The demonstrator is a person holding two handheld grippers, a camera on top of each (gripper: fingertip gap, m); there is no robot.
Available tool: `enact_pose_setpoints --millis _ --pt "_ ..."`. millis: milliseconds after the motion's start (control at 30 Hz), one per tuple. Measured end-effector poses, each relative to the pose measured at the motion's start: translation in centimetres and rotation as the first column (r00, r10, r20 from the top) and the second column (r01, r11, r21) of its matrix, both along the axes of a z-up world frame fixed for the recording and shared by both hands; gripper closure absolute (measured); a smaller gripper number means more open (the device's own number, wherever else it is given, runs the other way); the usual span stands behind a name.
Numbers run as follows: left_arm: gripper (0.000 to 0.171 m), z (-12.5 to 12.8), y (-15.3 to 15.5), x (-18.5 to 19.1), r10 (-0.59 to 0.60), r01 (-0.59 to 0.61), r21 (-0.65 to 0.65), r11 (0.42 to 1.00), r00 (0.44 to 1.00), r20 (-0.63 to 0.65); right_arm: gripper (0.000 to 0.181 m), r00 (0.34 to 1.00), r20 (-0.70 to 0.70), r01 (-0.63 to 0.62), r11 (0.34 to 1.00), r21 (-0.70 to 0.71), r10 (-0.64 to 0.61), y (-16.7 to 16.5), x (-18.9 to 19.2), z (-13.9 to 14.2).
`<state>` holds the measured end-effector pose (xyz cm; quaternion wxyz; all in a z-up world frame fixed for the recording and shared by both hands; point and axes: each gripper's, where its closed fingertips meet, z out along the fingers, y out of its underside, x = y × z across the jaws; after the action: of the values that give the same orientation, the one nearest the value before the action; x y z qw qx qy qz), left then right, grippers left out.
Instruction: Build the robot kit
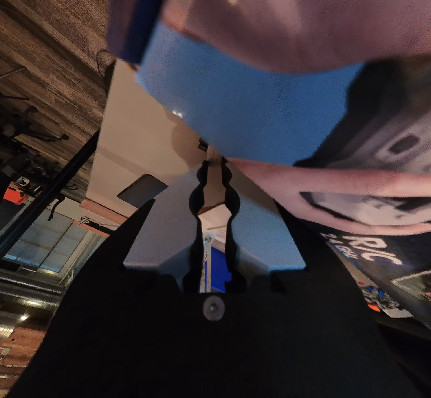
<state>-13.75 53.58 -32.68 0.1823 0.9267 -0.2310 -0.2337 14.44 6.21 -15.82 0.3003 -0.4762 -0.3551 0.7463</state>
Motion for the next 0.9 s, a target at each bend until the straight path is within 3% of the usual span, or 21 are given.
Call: enact_pose_setpoints --millis 267,900 --pt "0.165 0.1 -2.0 0.3 0.027 -0.028 -0.067 0.997 1.0 -0.017 0.176 1.0 0.006 0.007 1.0 -0.006 -0.007 0.3 -0.1 -0.2" --pt "0.171 0.9 -2.7 0.4 0.034 -0.039 -0.087 0.995 0.997 -0.063 0.176 1.0 0.01 0.016 1.0 -0.013 -0.016 0.6 0.0 -0.3"
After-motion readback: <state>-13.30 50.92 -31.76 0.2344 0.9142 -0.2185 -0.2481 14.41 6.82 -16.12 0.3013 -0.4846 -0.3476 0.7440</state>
